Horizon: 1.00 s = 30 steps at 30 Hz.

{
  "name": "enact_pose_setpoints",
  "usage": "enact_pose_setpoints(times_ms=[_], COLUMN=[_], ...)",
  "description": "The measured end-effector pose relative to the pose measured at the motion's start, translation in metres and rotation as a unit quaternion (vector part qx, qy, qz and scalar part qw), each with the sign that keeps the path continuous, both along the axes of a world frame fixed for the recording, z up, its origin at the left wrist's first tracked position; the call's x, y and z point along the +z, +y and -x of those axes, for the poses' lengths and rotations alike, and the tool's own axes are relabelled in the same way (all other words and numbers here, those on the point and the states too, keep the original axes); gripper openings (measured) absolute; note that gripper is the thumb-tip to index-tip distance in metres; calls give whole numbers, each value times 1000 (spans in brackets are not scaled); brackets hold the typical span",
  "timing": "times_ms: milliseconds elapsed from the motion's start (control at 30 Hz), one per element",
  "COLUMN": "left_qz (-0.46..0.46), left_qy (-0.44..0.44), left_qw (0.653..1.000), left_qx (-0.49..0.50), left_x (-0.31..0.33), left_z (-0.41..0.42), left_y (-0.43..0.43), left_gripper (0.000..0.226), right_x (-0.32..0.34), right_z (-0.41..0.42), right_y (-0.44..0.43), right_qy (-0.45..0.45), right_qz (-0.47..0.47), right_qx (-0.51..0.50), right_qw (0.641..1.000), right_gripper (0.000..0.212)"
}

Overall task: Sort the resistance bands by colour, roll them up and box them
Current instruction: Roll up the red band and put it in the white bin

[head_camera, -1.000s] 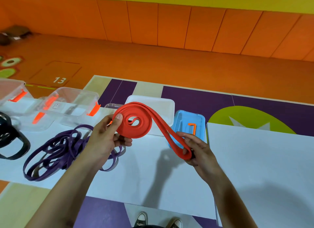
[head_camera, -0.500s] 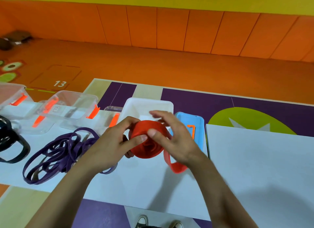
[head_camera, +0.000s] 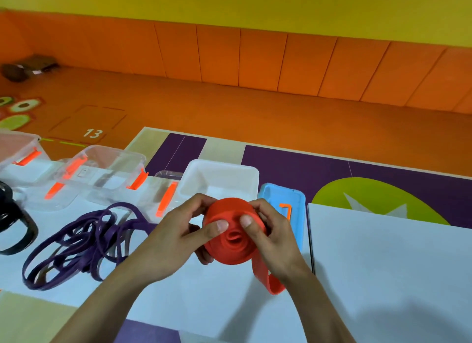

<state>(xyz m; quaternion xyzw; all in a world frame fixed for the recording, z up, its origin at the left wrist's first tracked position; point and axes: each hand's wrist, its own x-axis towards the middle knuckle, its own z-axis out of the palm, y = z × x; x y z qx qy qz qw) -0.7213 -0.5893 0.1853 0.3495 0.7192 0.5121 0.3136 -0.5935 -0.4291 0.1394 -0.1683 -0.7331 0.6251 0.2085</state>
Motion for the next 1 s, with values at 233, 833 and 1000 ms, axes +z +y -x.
enact_pose_setpoints(times_ms=[233, 833, 1000], left_qz=[-132, 138, 84], left_qy=[-135, -50, -75], left_qw=[976, 988, 992], left_qx=[106, -46, 64], left_x=[-7, -31, -55], left_z=[-14, -11, -33], left_y=[25, 28, 35], left_gripper=[31, 33, 39], right_x=[1, -38, -61], right_z=[2, -28, -27], right_y=[-6, 39, 45], right_qy=[50, -75, -63], right_qz=[140, 92, 129], right_qx=[-89, 48, -26], right_qw=[985, 992, 989], right_gripper=[38, 32, 59])
